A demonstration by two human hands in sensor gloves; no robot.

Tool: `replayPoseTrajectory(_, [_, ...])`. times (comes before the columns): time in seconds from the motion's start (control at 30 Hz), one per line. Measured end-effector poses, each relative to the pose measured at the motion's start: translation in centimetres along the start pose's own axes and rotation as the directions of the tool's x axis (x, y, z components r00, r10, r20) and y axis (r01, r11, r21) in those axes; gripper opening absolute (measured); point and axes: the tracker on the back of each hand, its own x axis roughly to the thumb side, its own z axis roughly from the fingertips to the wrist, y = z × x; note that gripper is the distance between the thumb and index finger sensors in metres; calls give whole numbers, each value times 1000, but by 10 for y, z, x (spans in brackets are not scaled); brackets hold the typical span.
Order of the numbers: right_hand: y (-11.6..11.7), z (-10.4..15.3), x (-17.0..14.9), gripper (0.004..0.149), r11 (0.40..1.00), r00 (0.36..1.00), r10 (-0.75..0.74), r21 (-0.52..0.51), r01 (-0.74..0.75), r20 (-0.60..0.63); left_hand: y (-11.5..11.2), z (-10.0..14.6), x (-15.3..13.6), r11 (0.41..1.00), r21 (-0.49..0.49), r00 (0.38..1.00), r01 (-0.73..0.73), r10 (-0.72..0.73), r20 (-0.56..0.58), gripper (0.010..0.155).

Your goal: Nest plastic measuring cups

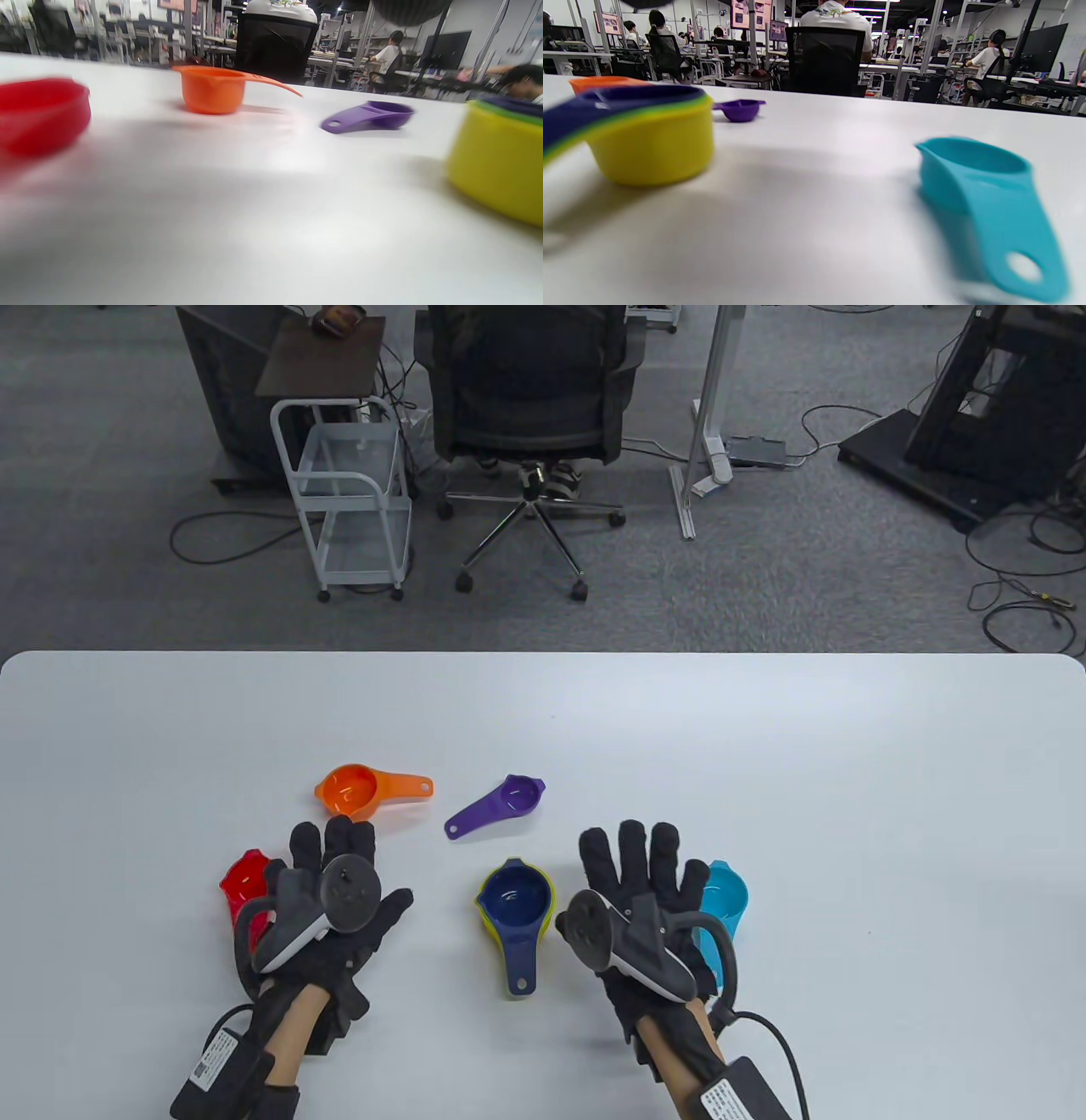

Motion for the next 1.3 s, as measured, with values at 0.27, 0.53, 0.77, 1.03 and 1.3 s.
replayPoseTrajectory(0.27, [14,6,-26,89,997,998,-67,47,67,-14,6,-86,-9,987,-134,992,89,-100,-81,94])
replayPoseTrajectory(0.53, [28,-2,-31,88,990,998,-41,136,46,-37,-16,-144,-39,971,-231,987,-65,28,-158,96])
replayPoseTrajectory(0.77, [28,-2,-26,87,994,999,-50,97,52,-19,-13,-138,-27,991,-104,995,-87,81,-59,96])
replayPoseTrajectory(1.03, [11,9,-1,70,986,986,-105,-115,120,131,37,-65,50,989,-96,890,-110,141,433,91])
replayPoseTrajectory(1.3, [4,17,18,66,885,863,-455,-1,466,220,45,-6,112,987,-134,742,-84,152,654,88])
